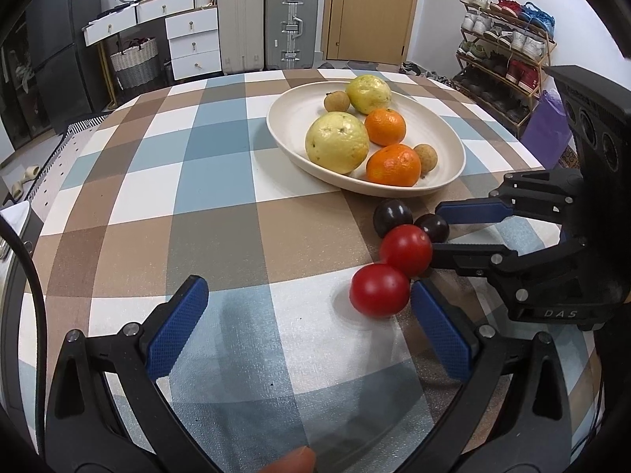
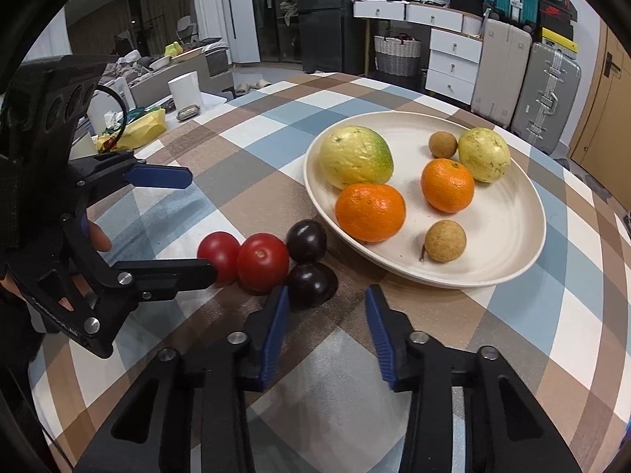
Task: Organize fruits
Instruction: 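Grasp a dark plum with the right tool while the left tool grasps a red tomato, then carry the plum and tomato over the white plate and release both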
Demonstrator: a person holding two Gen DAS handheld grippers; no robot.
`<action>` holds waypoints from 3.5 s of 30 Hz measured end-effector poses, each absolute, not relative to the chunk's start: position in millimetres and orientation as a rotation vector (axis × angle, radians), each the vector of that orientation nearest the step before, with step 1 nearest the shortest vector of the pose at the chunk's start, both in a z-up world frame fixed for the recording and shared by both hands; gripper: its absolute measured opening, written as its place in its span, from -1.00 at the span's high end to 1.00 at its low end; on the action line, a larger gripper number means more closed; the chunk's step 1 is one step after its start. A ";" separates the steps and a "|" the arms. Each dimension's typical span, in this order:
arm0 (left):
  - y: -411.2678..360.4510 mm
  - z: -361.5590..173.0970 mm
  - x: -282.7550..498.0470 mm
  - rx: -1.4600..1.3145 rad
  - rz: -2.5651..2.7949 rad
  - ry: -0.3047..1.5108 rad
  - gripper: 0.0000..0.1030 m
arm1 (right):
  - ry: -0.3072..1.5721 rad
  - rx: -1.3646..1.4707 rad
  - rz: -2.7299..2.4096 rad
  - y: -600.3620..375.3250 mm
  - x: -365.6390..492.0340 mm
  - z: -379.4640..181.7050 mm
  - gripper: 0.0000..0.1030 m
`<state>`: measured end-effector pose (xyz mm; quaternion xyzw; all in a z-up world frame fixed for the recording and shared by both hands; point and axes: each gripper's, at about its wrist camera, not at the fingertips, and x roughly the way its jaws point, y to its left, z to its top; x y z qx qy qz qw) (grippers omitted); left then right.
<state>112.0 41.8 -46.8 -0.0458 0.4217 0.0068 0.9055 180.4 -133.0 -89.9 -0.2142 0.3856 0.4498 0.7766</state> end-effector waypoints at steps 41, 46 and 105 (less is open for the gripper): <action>26.0 -49.3 108.8 -0.109 -0.185 0.878 0.32 | 0.783 -0.471 0.979 -156.1 174.8 -78.0 0.50; 24.8 -47.1 107.2 -0.109 -0.199 0.867 0.43 | 0.770 -0.453 0.979 -157.2 176.2 -75.2 0.50; 50.3 6.2 176.3 -0.174 0.007 0.631 0.43 | 0.676 -0.091 0.714 -197.8 225.8 -45.6 0.50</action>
